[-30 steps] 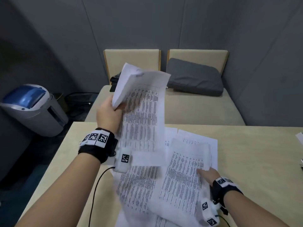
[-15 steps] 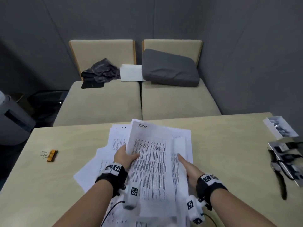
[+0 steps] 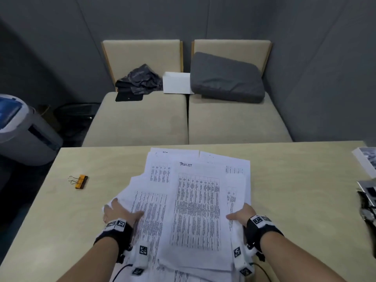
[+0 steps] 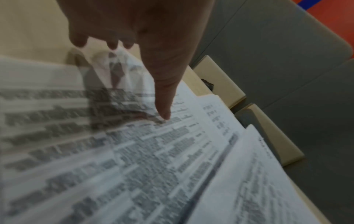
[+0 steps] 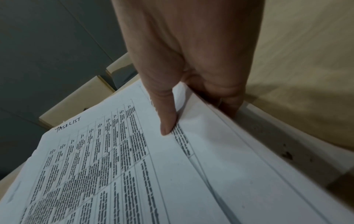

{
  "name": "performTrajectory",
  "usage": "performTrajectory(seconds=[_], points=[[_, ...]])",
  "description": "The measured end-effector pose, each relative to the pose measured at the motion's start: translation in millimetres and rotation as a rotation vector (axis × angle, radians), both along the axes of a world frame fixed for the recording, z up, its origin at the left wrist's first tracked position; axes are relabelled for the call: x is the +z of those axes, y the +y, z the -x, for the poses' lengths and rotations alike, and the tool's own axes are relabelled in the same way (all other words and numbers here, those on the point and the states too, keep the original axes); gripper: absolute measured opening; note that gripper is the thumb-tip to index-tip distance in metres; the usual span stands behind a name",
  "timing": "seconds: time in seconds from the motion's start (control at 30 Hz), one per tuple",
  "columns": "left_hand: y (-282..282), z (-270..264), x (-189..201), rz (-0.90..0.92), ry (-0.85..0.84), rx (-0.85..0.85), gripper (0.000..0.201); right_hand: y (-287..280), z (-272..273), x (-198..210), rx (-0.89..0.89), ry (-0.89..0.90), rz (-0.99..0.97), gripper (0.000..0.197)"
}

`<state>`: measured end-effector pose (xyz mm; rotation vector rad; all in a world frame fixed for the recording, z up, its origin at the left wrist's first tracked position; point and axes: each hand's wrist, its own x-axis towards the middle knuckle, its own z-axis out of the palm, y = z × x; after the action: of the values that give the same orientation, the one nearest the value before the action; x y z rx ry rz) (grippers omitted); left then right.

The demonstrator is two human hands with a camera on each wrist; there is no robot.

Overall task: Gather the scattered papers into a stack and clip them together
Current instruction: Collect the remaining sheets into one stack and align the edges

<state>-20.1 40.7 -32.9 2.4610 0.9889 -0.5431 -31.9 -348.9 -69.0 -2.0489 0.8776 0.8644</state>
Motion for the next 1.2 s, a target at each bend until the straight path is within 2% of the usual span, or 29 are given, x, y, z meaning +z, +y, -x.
performTrajectory(seconds=[0.13, 0.2, 0.3, 0.47, 0.6, 0.67, 0.73, 0.83, 0.93, 1.03, 1.07, 1.13, 1.2], points=[[18, -1, -4, -0.105, 0.066, -0.159, 0.121, -5, -5, -12, -0.019, 0.014, -0.016, 0.101], [23, -3, -2, -0.132, 0.068, -0.196, 0.122, -13, -7, -31, -0.02, 0.024, -0.011, 0.102], [28, -8, -2, -0.071, 0.115, -0.234, 0.12, -5, -6, -10, -0.031, 0.02, 0.001, 0.106], [29, -13, 1, -0.069, 0.135, -0.317, 0.088, -2, -6, -3, -0.018, 0.064, 0.053, 0.097], [23, -14, 8, 0.24, -0.061, -0.258, 0.047, -5, -7, -3, -0.024, 0.048, 0.045, 0.096], [21, -16, 16, 0.262, -0.102, -0.272, 0.042, -4, -8, -1, -0.043, 0.048, 0.039, 0.099], [23, -20, 27, 0.241, -0.148, -0.293, 0.044, -4, -8, 2, -0.039, 0.045, 0.042, 0.099], [33, -30, 48, 0.142, -0.243, -0.289, 0.038, -1, -7, 4, -0.043, 0.039, 0.056, 0.087], [45, -44, 81, 0.002, -0.383, -0.284, 0.022, 5, -4, 14, -0.026, 0.032, 0.055, 0.096], [50, -55, 123, -0.089, -0.572, -0.198, 0.012, 1, -4, 6, 0.018, -0.018, 0.036, 0.1], [49, -58, 137, -0.11, -0.644, -0.17, 0.012, -2, -4, 0, 0.034, -0.014, 0.046, 0.098], [47, -64, 164, -0.12, -0.804, -0.133, 0.015, 7, -1, 19, 0.04, 0.022, 0.073, 0.089], [41, -71, 190, -0.076, -0.955, -0.118, 0.015, 9, -1, 23, 0.06, 0.034, 0.075, 0.071]])
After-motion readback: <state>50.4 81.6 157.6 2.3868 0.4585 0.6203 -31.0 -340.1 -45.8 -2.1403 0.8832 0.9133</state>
